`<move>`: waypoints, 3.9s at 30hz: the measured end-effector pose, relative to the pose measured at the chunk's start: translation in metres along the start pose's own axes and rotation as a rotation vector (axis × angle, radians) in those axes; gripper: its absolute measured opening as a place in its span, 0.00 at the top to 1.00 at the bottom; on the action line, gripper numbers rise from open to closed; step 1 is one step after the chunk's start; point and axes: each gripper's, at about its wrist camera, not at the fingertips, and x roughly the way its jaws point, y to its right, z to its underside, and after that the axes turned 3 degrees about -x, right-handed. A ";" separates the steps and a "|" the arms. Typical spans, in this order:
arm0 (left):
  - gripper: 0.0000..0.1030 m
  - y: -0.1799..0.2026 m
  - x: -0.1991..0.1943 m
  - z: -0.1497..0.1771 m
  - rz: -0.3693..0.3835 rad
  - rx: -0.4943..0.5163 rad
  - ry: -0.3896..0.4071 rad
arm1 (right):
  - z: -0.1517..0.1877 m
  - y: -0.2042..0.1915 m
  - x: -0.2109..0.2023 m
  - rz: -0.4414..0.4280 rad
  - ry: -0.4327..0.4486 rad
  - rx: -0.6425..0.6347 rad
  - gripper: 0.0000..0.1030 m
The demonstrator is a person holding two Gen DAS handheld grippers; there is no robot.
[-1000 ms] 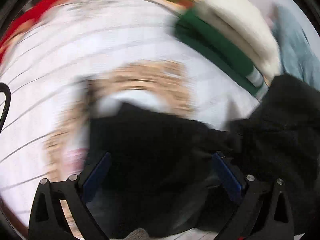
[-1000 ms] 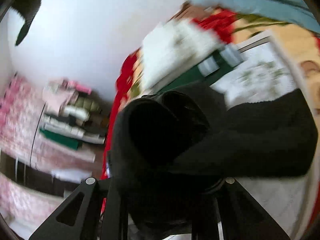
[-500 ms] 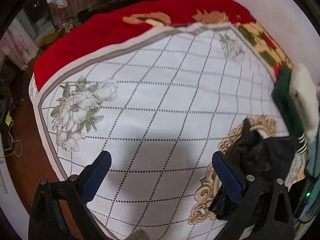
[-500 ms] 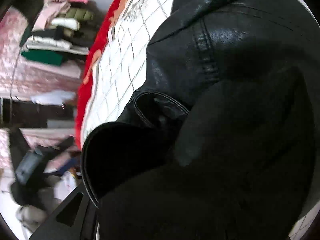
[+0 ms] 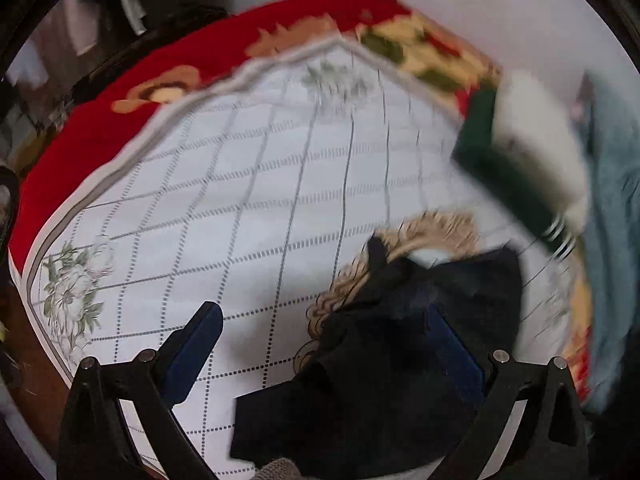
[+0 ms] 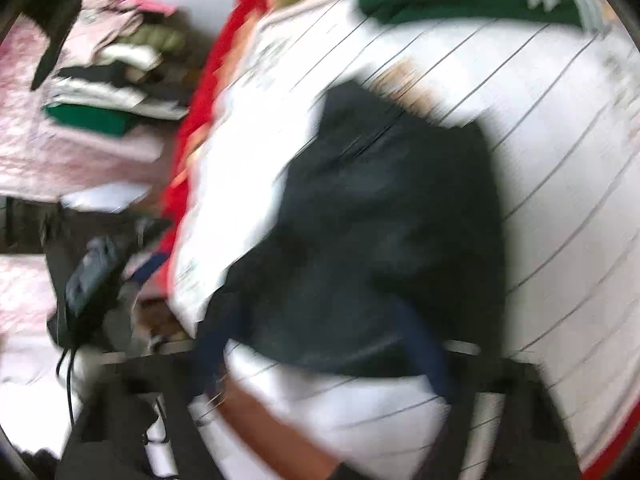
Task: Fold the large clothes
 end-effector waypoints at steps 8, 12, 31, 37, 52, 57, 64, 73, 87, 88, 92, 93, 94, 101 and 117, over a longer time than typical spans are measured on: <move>0.00 0.000 0.083 0.041 -0.150 0.078 -0.133 | -0.076 0.029 0.103 0.203 -0.168 -0.055 0.77; 0.00 -0.011 0.084 0.045 -0.156 0.055 -0.151 | -0.078 0.024 0.129 0.234 -0.185 -0.081 0.83; 0.00 -0.017 0.044 0.026 -0.109 -0.050 -0.058 | -0.109 0.015 0.109 0.053 -0.178 -0.024 0.76; 0.00 -0.045 0.001 0.082 -0.041 -0.295 -0.094 | -0.037 0.071 0.022 -0.058 0.035 0.092 0.00; 0.09 -0.066 0.065 0.111 0.235 -0.648 -0.055 | 0.001 0.151 0.132 -0.434 -0.161 0.299 0.18; 0.44 -0.070 0.062 0.094 0.208 -0.579 0.041 | 0.005 0.149 0.134 -0.753 -0.158 0.336 0.38; 0.45 -0.067 0.071 0.095 0.231 -0.506 0.033 | -0.006 0.147 0.168 -0.594 -0.136 0.307 0.16; 0.61 -0.083 0.052 0.082 0.274 -0.504 0.056 | 0.005 0.114 0.164 -0.575 -0.110 0.288 0.53; 0.65 -0.078 -0.003 0.019 0.370 -0.382 0.099 | -0.007 0.070 0.073 -0.628 0.041 0.256 0.59; 0.65 -0.074 -0.010 0.009 0.384 -0.378 0.106 | -0.011 0.068 0.060 -0.632 0.052 0.247 0.59; 0.65 -0.052 -0.037 -0.023 0.422 -0.342 0.143 | -0.037 0.050 0.021 -0.640 0.106 0.232 0.59; 0.65 -0.041 -0.046 -0.034 0.431 -0.330 0.155 | -0.044 0.048 0.010 -0.647 0.116 0.230 0.59; 0.65 -0.031 -0.053 -0.044 0.445 -0.320 0.164 | -0.054 0.046 -0.005 -0.647 0.137 0.220 0.59; 0.65 0.067 -0.077 -0.126 0.497 -0.281 0.220 | -0.143 0.040 -0.095 -0.658 0.221 0.163 0.59; 0.65 0.252 0.060 -0.254 0.537 -0.234 0.189 | -0.404 0.217 -0.127 -0.698 0.167 0.174 0.59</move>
